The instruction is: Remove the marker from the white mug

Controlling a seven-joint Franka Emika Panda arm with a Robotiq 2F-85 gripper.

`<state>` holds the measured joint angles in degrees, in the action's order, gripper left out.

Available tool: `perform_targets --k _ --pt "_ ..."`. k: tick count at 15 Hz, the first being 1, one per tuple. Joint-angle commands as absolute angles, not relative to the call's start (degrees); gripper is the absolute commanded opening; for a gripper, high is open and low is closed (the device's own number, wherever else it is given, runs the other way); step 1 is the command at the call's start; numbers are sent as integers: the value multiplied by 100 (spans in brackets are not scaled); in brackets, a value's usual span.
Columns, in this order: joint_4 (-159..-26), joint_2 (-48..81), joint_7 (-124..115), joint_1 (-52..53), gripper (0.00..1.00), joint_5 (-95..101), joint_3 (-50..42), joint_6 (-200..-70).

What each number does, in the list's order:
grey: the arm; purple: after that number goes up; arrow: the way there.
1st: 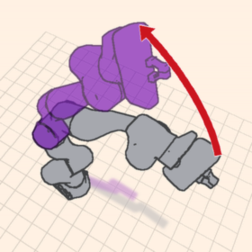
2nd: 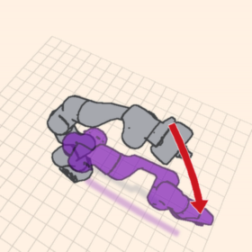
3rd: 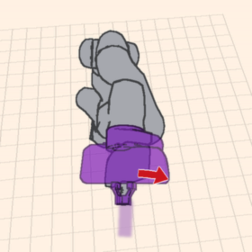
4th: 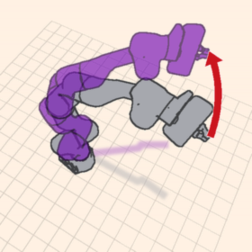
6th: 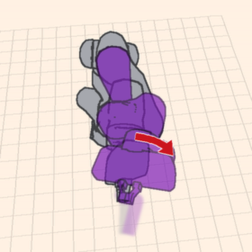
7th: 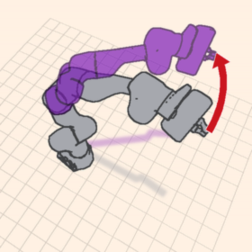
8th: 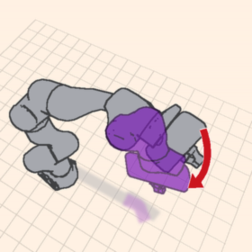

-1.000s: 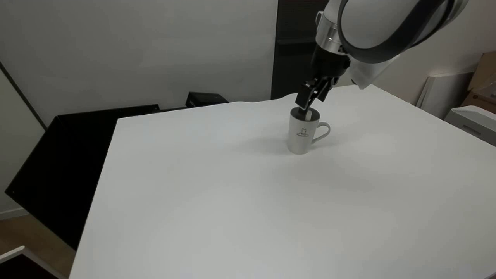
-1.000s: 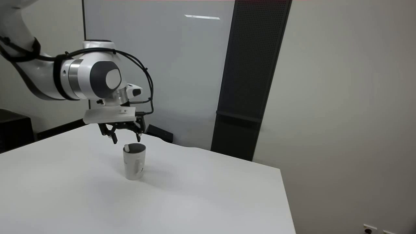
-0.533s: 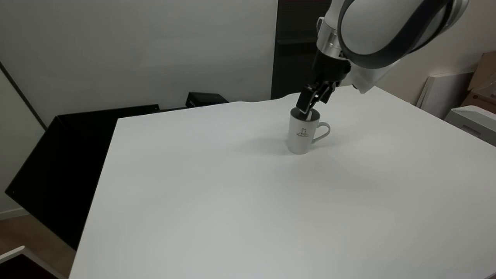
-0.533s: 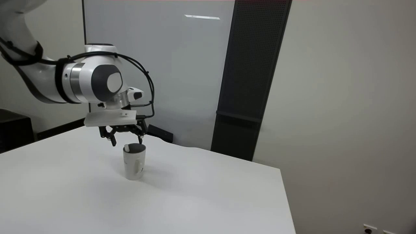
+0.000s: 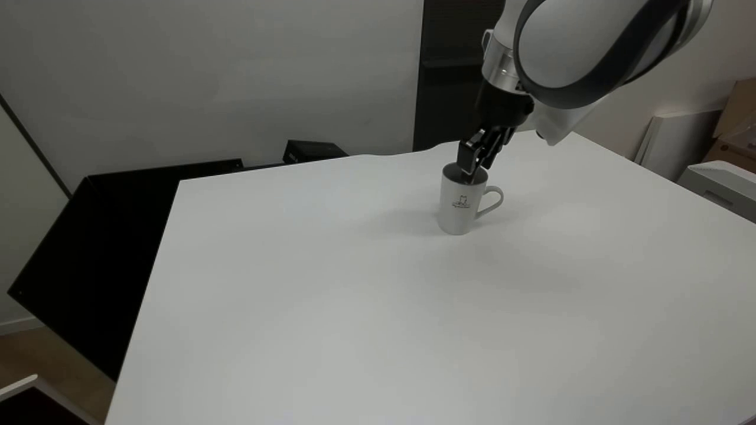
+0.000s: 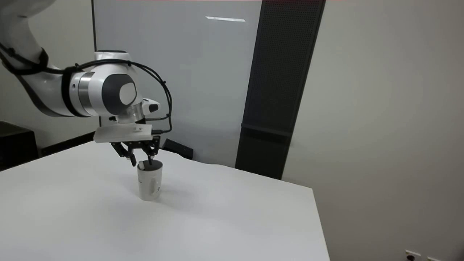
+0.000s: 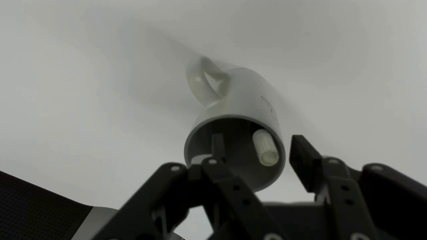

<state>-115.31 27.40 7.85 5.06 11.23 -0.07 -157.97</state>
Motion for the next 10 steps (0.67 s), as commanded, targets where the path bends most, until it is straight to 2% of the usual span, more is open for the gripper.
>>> perform_targets --k 1,4,6,7,10 --pt "-11507 2696 594 542 31 1159 -47 -15808" --pt "-11475 2692 590 520 12 1118 -27 -15797" --pt "-11420 2692 592 495 3 1066 -4 -15740" --pt "-11373 2681 570 507 6 1061 -15 -15704" --pt "-11161 2573 464 551 6 1032 -33 -15500"
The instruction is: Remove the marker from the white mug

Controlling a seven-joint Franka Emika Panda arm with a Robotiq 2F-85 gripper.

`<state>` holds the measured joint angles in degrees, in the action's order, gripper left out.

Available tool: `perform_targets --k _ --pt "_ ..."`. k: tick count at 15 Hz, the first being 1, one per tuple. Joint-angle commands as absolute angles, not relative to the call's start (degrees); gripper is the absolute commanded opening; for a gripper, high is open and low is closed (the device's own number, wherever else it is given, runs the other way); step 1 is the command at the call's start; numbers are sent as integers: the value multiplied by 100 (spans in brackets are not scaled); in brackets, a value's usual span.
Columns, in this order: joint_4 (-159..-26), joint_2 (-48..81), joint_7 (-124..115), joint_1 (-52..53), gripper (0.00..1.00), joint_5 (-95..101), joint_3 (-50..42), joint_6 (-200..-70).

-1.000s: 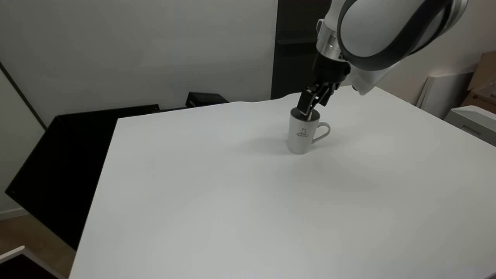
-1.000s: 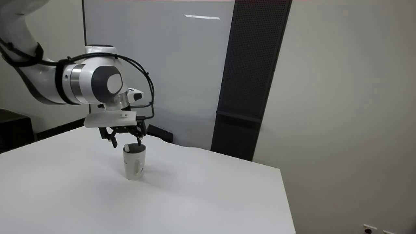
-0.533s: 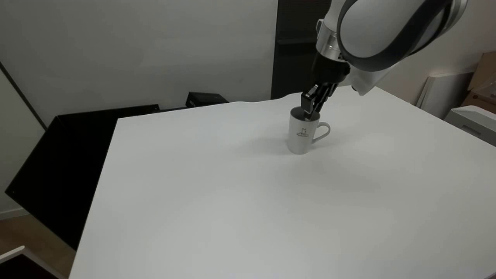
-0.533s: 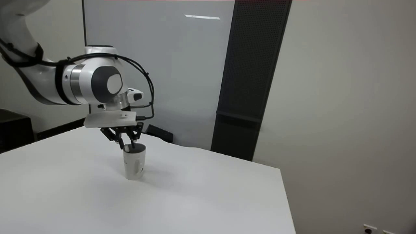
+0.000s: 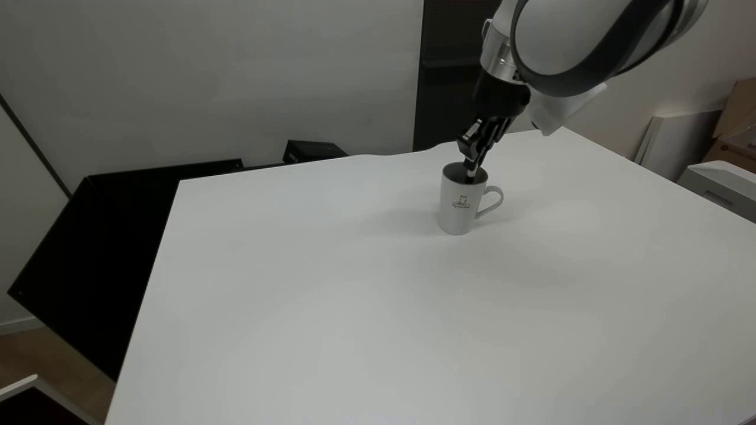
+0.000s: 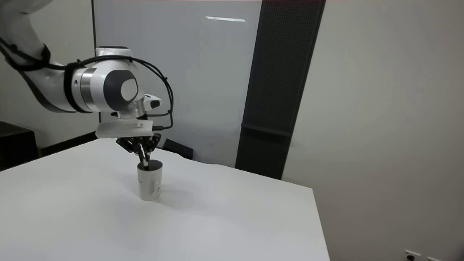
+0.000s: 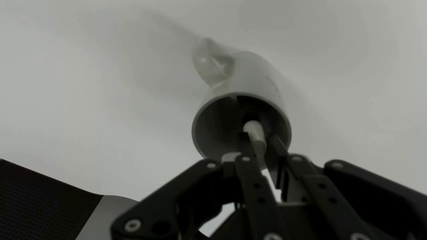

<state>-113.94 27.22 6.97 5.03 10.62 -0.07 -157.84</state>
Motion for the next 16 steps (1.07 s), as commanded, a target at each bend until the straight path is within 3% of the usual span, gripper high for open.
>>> perform_targets --k 1,8,16 --pt "-11051 2504 418 569 6 1016 -34 -15375" --pt "-10153 1958 27 735 6 1063 9 -13824" --pt "-10101 1382 172 693 6 1121 151 -11801"
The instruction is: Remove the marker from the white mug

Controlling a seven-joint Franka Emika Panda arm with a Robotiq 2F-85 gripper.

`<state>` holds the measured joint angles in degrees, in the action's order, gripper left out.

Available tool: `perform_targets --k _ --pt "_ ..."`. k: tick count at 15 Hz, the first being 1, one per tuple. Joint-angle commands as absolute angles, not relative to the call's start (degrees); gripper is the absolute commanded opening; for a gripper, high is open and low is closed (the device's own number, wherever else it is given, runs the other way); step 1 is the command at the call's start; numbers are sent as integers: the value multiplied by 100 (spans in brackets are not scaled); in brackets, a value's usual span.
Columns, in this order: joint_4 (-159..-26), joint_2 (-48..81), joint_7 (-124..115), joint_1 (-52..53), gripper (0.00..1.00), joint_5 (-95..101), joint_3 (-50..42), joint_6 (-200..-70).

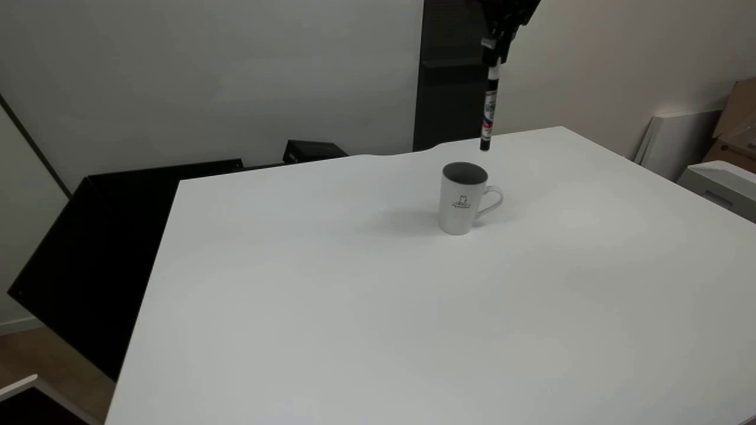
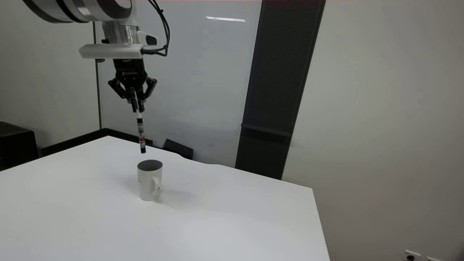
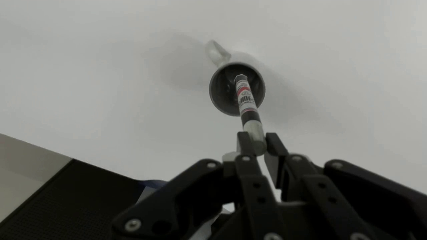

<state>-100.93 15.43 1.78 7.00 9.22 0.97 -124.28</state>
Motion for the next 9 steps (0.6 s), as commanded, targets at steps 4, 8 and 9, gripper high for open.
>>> perform_targets --k 4,8,9 --pt "-10209 1368 238 747 6 1977 140 -11092" --pt "-10320 1698 367 602 6 1827 149 -10860" --pt "-10336 1834 408 552 6 1763 135 -10796"
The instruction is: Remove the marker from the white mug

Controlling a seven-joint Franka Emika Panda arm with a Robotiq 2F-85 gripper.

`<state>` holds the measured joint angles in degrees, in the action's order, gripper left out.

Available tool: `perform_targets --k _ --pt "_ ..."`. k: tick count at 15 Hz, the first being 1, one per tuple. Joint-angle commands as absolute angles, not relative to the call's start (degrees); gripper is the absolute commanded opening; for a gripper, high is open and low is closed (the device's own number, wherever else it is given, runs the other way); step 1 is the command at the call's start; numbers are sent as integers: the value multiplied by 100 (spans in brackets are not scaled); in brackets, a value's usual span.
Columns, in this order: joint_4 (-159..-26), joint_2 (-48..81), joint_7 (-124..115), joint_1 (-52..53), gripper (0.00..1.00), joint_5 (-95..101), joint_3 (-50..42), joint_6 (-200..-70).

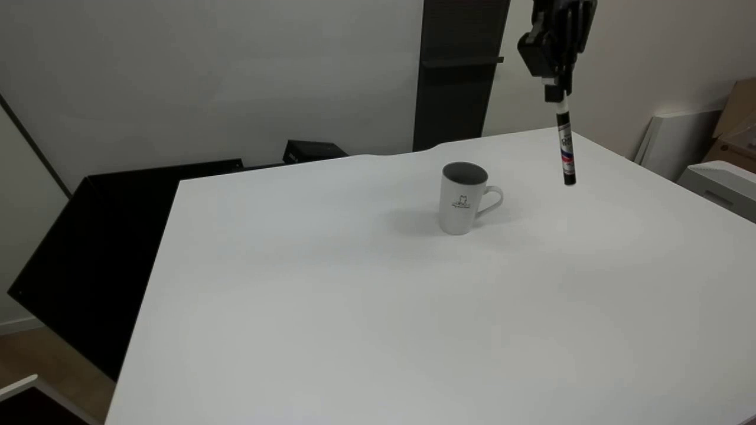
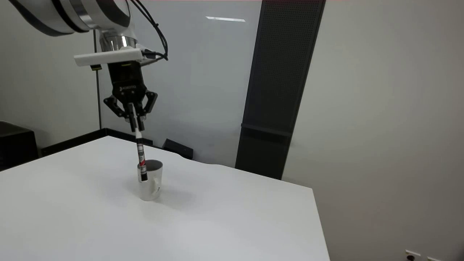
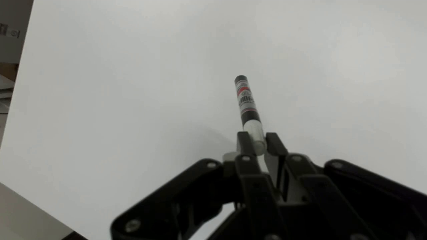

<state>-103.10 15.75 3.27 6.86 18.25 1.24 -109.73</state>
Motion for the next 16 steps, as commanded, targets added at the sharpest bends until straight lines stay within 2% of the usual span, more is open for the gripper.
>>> perform_targets --k 1,16 --pt "-10353 1957 437 515 6 1761 119 -10761" --pt "-10073 3668 454 -108 6 834 -38 -10763"
